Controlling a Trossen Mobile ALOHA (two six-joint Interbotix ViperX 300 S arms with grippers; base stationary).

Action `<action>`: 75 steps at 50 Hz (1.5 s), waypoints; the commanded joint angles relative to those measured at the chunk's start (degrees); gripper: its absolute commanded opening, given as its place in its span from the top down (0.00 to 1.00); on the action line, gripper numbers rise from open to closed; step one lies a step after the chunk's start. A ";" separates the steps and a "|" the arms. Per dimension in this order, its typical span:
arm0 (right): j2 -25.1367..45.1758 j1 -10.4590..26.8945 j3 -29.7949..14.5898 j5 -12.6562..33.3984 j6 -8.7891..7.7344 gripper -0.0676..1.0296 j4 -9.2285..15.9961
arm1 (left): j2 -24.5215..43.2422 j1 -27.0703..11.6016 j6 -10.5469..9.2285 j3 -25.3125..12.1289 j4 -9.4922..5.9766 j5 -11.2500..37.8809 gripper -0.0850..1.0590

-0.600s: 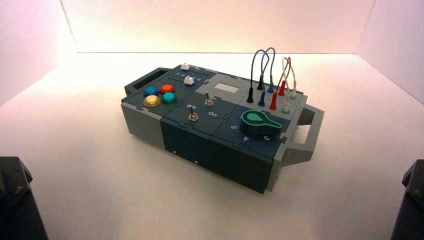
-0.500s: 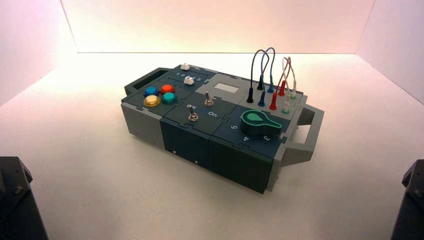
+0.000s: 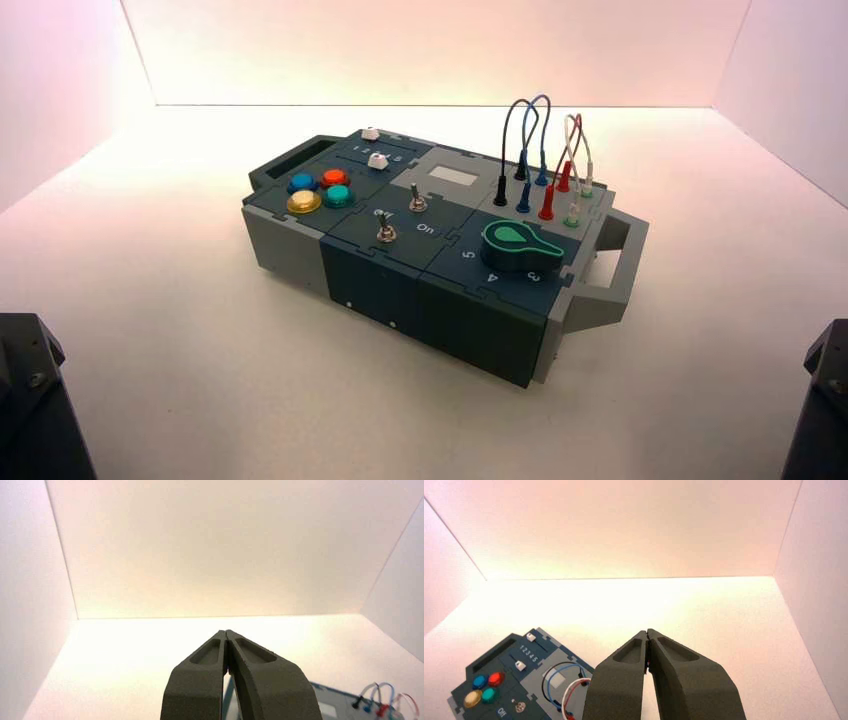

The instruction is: Rotate the box clockwise.

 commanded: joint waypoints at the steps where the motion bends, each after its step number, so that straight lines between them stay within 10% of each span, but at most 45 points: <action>1: 4.39 0.26 -3.69 1.14 0.00 0.96 0.26 | 5.89 -0.53 0.18 -6.24 -0.35 4.92 0.95; 20: 19.25 0.26 -13.89 6.86 -0.18 0.96 0.35 | 26.89 -8.88 2.20 -20.48 -0.18 26.10 0.95; 37: 37.79 0.53 -22.68 12.57 -0.44 0.96 0.35 | 37.18 -17.75 2.46 -21.27 -0.44 39.20 0.95; 75: 59.06 5.36 -28.56 6.06 -0.88 0.96 0.18 | 57.04 -28.30 4.04 -17.23 -0.70 37.27 0.95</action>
